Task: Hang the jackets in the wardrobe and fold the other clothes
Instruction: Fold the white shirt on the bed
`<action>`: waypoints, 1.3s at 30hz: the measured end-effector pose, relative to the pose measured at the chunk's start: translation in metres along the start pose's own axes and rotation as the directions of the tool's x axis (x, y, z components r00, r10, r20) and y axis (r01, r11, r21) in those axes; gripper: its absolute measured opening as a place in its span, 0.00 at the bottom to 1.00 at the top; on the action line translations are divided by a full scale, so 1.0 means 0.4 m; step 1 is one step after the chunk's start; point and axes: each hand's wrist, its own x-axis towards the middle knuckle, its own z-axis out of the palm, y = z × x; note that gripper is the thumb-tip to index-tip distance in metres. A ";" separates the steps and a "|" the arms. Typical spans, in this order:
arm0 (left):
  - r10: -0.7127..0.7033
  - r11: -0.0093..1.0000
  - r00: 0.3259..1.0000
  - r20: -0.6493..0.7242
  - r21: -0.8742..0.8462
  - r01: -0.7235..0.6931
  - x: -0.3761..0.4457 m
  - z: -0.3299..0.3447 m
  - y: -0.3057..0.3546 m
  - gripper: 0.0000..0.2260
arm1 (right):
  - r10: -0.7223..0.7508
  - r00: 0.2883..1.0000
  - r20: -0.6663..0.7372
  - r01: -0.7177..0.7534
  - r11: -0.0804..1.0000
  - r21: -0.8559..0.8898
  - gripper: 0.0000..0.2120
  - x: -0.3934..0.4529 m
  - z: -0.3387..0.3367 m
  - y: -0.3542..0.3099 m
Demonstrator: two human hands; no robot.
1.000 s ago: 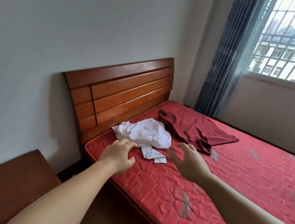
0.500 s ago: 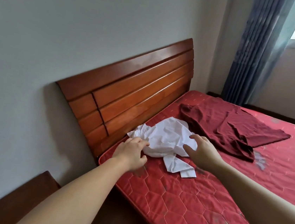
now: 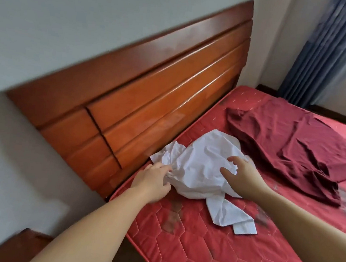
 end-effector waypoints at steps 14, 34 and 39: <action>-0.062 0.996 0.968 0.241 0.070 0.046 0.500 0.280 -0.280 0.25 | 0.389 0.886 0.251 -0.403 0.915 0.007 0.24 0.418 0.416 0.069; -0.029 0.994 0.922 0.387 0.112 -0.016 0.682 0.628 -0.414 0.11 | 0.305 0.886 0.349 0.019 0.729 -0.685 0.18 0.491 0.767 0.381; -0.086 0.973 0.963 0.255 -0.188 0.137 0.653 0.629 -0.421 0.19 | 0.162 0.909 0.384 0.061 0.860 -0.507 0.26 0.475 0.794 0.379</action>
